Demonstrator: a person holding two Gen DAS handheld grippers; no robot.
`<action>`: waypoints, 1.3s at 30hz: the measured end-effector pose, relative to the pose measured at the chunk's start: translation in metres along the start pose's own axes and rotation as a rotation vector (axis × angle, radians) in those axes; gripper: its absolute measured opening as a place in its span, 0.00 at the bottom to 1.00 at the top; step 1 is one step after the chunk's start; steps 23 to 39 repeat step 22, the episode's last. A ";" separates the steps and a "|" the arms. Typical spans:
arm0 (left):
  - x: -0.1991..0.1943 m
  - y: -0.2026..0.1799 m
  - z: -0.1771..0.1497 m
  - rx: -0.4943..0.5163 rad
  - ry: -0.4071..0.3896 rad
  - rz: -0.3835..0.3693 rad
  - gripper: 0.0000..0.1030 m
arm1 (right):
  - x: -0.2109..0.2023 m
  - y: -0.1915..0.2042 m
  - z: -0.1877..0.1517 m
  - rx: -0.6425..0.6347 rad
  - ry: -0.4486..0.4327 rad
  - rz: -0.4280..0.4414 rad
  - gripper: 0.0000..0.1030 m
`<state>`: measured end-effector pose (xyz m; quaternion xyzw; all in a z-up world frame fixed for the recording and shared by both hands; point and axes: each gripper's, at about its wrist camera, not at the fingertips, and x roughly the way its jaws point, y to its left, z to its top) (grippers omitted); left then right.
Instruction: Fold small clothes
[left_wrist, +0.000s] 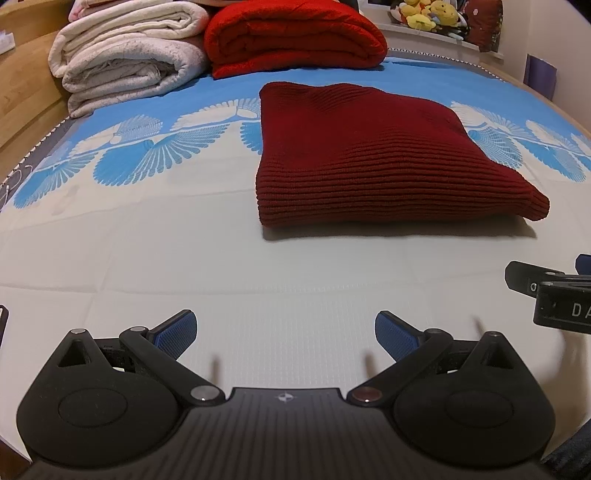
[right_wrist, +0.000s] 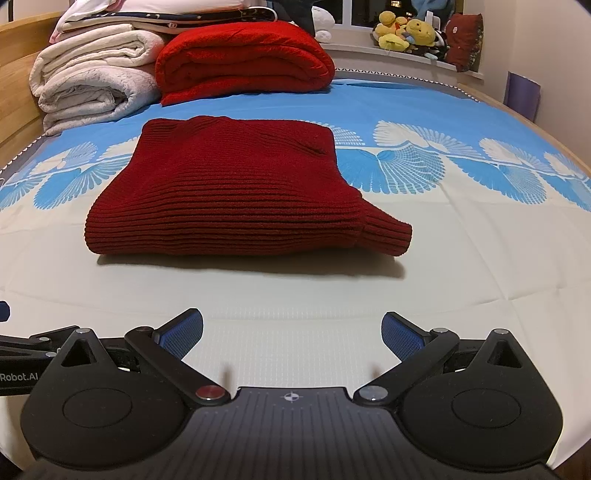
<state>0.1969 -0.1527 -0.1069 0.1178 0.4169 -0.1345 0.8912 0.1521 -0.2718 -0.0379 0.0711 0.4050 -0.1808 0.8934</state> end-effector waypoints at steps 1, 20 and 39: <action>0.000 0.000 0.000 0.000 -0.001 0.001 1.00 | 0.000 0.000 0.000 0.000 0.000 0.000 0.99; -0.002 0.003 -0.001 -0.003 -0.007 -0.006 1.00 | 0.000 0.002 0.000 -0.002 0.000 0.001 0.99; -0.003 0.003 -0.001 0.004 -0.016 -0.007 1.00 | 0.000 0.002 0.000 -0.001 0.000 0.002 0.99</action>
